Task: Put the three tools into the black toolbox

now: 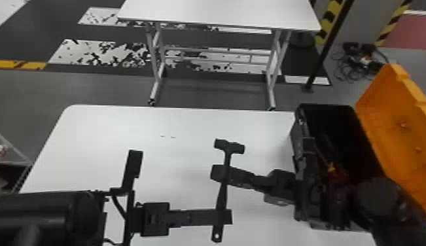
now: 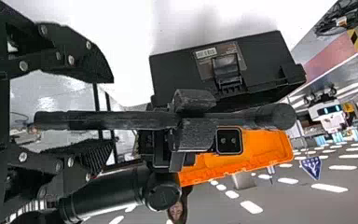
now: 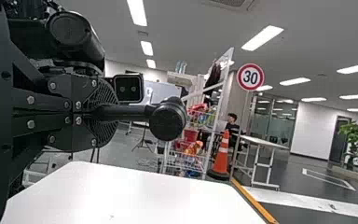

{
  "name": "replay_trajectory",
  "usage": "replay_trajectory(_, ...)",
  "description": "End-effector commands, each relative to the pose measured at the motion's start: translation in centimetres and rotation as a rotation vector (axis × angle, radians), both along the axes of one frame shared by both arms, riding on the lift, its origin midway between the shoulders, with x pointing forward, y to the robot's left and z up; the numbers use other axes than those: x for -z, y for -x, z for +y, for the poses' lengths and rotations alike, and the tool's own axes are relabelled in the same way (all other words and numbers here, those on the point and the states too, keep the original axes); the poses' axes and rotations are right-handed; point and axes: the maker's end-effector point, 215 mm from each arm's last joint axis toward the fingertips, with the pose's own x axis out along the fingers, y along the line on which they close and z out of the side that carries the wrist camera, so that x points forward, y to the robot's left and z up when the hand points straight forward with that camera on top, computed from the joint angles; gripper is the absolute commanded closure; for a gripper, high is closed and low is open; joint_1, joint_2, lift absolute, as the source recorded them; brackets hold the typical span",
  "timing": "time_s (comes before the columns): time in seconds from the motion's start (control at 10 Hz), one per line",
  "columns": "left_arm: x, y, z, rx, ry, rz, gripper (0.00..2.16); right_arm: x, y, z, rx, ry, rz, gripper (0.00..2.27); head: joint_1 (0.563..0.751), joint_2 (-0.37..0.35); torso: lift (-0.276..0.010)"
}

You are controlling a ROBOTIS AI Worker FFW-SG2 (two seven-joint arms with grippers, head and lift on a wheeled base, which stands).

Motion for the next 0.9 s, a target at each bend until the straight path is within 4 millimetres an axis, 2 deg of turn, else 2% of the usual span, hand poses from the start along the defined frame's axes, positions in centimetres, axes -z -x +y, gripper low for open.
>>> replay_trajectory(0.0,-0.1,0.4,0.4,-0.015,0.008,0.006,0.0,-0.3,0.6,-0.2,0.0,0.005,-0.007,2.25,0.695,-0.039,-0.051)
replay_trajectory(0.2,-2.1,0.8,2.1,-0.059,0.016,-0.048,0.0,0.3,0.5,-1.8,0.044,0.123,-0.058,2.25,0.695,-0.035,-0.051)
replay_trajectory(0.3,-2.6,1.2,3.6,-0.097,-0.016,-0.075,0.02,0.0,0.1,-3.9,0.079,0.205,-0.097,2.25,0.695,-0.032,-0.051)
replay_trajectory(0.5,-1.4,2.0,6.3,-0.163,-0.097,-0.065,0.06,-1.4,-0.6,-9.7,0.17,0.412,-0.188,2.25,0.695,-0.049,-0.051)
replay_trajectory(0.6,-0.9,2.7,7.1,-0.179,-0.109,-0.047,0.06,-2.0,-0.6,-12.6,0.217,0.477,-0.202,2.25,0.695,-0.076,-0.051)
replay_trajectory(0.8,-0.3,3.7,6.4,-0.163,-0.135,-0.037,0.06,-3.1,-0.9,-16.8,0.306,0.575,-0.236,2.25,0.695,-0.163,-0.051)
